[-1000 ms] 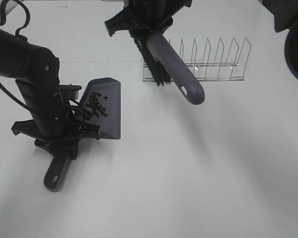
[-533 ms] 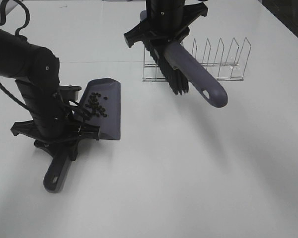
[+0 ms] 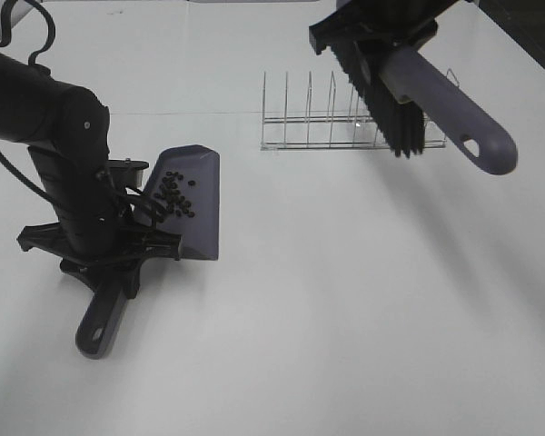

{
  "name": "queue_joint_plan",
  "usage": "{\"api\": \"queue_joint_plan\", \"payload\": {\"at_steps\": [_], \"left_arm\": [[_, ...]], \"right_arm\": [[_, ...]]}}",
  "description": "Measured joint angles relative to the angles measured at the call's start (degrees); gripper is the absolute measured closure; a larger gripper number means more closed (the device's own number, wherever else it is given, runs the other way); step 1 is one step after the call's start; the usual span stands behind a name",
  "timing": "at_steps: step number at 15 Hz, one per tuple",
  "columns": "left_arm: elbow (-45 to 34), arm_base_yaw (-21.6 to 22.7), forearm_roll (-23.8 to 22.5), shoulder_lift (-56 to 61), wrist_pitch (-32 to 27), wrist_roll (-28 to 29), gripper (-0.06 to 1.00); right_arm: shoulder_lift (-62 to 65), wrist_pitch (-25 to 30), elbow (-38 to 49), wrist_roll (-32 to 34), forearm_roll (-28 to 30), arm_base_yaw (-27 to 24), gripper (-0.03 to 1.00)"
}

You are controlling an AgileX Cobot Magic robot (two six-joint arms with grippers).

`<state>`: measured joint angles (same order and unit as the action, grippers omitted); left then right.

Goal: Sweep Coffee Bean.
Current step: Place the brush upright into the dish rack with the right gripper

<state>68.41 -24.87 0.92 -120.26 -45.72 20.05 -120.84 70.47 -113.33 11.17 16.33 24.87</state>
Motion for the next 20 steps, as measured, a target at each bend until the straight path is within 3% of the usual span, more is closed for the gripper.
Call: {"api": "queue_joint_plan", "payload": {"at_steps": [5, 13, 20], "left_arm": [[0.00, 0.00, 0.00, 0.00, -0.11, 0.00, 0.60], [0.00, 0.00, 0.00, 0.00, -0.11, 0.00, 0.60], [0.00, 0.00, 0.00, 0.00, -0.11, -0.57, 0.60]], "right_arm": [[2.52, 0.00, 11.29, 0.97, -8.08, -12.03, 0.67], [-0.97, -0.17, 11.57, 1.49, -9.74, -12.43, 0.67], [-3.78, -4.98, 11.29, 1.83, -8.37, -9.80, 0.67]]}}
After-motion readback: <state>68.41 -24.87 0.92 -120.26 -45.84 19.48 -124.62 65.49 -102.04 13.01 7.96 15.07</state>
